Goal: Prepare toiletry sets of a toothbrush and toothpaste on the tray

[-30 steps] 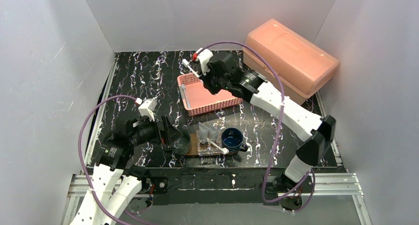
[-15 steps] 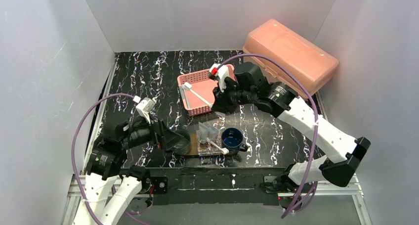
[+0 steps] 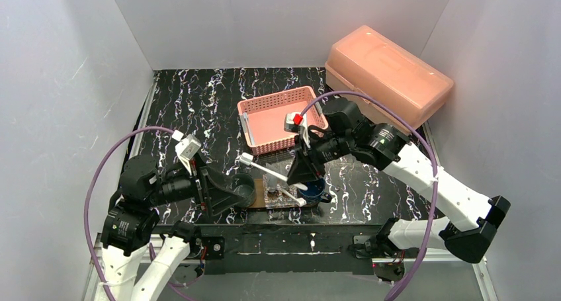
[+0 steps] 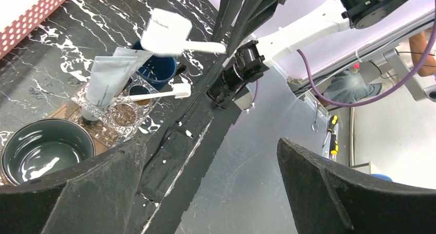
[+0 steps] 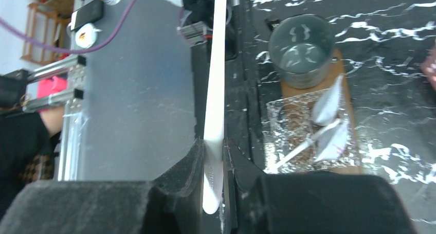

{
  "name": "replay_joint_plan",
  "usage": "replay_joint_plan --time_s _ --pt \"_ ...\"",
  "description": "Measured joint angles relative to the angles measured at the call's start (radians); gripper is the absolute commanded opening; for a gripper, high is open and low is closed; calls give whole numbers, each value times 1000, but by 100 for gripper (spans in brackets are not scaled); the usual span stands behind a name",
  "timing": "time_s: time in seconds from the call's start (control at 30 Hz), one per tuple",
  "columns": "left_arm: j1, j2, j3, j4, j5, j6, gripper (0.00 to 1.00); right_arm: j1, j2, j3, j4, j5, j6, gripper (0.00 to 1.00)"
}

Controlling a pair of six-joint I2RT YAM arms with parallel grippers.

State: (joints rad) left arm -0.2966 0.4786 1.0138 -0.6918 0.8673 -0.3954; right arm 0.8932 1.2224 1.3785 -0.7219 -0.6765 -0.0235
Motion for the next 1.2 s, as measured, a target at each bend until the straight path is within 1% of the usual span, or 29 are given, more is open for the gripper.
replay_joint_plan --time_s 0.2,0.3,0.43,0.53,0.63,0.73,0.9,1.2 --pt "0 -1 1 -5 53 -9 98 33 -12 -57 43 -133 2 1" --pt "0 -2 1 -3 83 -10 98 68 -13 -80 111 -181 29 1" --pt "0 -5 3 4 117 -10 95 119 -11 -100 163 -208 53 1" --pt "0 -5 5 5 134 -13 91 154 -4 -101 193 -216 63 1" --pt "0 -5 11 8 145 -14 86 178 3 -101 213 -220 72 1" --pt "0 -8 14 11 152 -17 78 189 12 -101 228 -221 75 1" --pt "0 -11 16 12 154 -17 65 196 23 -101 229 -219 76 1" --pt "0 -11 32 12 154 -18 47 197 23 -101 228 -209 76 1"
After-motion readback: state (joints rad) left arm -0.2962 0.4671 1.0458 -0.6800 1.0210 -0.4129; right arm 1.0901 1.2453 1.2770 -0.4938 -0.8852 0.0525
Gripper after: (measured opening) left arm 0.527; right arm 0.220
